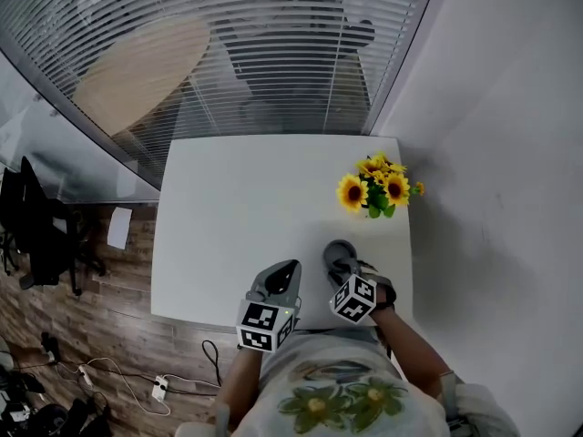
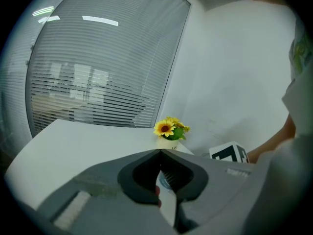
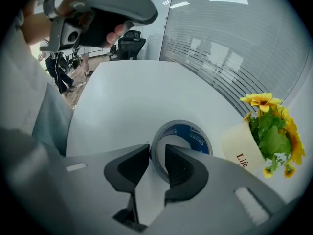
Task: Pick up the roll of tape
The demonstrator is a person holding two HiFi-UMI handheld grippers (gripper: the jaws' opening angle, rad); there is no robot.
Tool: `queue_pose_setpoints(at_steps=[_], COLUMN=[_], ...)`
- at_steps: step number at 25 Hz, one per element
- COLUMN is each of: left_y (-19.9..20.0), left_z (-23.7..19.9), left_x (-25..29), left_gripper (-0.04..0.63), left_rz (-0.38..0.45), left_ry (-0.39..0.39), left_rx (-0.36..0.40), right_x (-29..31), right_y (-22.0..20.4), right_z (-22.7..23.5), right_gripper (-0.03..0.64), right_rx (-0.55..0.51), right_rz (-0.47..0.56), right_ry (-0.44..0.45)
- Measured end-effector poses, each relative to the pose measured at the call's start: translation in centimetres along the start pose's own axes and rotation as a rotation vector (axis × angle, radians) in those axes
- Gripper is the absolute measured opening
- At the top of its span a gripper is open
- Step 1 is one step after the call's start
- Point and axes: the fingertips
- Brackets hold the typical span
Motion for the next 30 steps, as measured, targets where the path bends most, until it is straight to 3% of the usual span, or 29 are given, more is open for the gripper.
queue_pose_setpoints(at_steps=[8, 30], left_y=[-0.3, -0.5], left_z=[-0.2, -0.1], left_x=[0.6, 1.3], left_gripper=[-0.002, -0.002], left_rz=[-0.016, -0.022], left_ry=[-0.006, -0.005], left_rx=[-0.004, 0.001], right_x=[0.0, -0.9], right_y=[0.1, 1.0], right_z=[-0.1, 0.5], right_gripper=[0.095, 0.049], right_rx=[-0.03, 0.036], right_rz=[0.016, 0.056], right_ry=[0.01, 0.028])
Point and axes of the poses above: the fingertips, and each gripper's own axes: x forward along the fingers, z to its right, y out of its top, and after that the axes turned 4 degrees about -x, right-handed
